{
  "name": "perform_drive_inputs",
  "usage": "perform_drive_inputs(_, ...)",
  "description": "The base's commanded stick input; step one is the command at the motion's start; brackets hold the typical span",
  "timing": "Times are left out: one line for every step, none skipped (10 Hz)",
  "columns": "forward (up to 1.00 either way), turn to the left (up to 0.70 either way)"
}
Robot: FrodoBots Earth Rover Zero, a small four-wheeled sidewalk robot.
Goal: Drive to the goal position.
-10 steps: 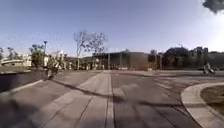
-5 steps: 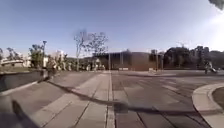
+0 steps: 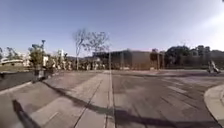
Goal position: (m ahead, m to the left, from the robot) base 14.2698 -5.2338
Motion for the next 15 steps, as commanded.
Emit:
perform_drive_inputs(0.70, 0.00)
perform_drive_inputs(0.70, 0.00)
perform_drive_inputs(0.70, 0.00)
perform_drive_inputs(0.70, 0.00)
perform_drive_inputs(0.70, 0.00)
perform_drive_inputs(0.70, 0.00)
perform_drive_inputs(0.70, 0.00)
perform_drive_inputs(0.70, 0.00)
perform_drive_inputs(0.70, 0.00)
perform_drive_inputs(0.70, 0.00)
perform_drive_inputs(0.70, 0.00)
perform_drive_inputs(0.70, 0.00)
perform_drive_inputs(0.70, 0.00)
perform_drive_inputs(0.70, 0.00)
perform_drive_inputs(0.70, 0.00)
